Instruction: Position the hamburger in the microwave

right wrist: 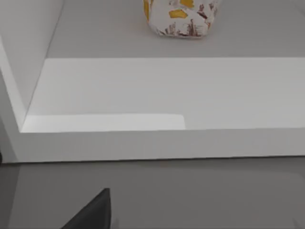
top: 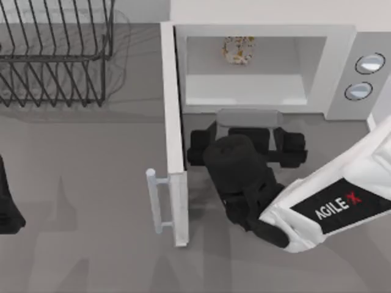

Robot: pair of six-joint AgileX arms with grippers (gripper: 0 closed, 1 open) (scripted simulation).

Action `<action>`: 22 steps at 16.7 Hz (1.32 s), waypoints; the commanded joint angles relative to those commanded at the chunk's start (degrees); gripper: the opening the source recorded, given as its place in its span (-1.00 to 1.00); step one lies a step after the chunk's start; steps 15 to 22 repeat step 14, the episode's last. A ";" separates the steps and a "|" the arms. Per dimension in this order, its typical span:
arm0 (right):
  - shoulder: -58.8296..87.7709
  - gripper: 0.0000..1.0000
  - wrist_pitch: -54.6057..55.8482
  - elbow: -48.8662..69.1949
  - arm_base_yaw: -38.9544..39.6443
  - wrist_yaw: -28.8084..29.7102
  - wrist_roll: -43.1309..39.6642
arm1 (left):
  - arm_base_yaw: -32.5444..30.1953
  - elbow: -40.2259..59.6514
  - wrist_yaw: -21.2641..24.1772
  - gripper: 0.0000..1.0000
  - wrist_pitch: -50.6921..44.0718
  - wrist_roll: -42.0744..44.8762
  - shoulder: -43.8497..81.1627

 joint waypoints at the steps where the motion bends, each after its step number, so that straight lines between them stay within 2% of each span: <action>1: 0.32 1.00 -0.17 0.16 -0.35 -0.12 -0.08 | 0.00 0.00 0.00 1.00 0.00 0.00 0.00; 5: -3.33 1.00 -4.27 1.45 -0.21 -0.29 -0.12 | 0.00 0.00 0.00 1.00 0.00 0.00 0.00; 12: -15.57 1.00 -21.73 5.59 -0.35 -0.38 -0.11 | 0.00 0.00 0.00 1.00 0.00 0.00 0.00; 22: -16.29 1.00 -22.45 5.87 -0.36 -0.39 -0.11 | 0.00 0.00 0.00 1.00 0.00 0.00 0.00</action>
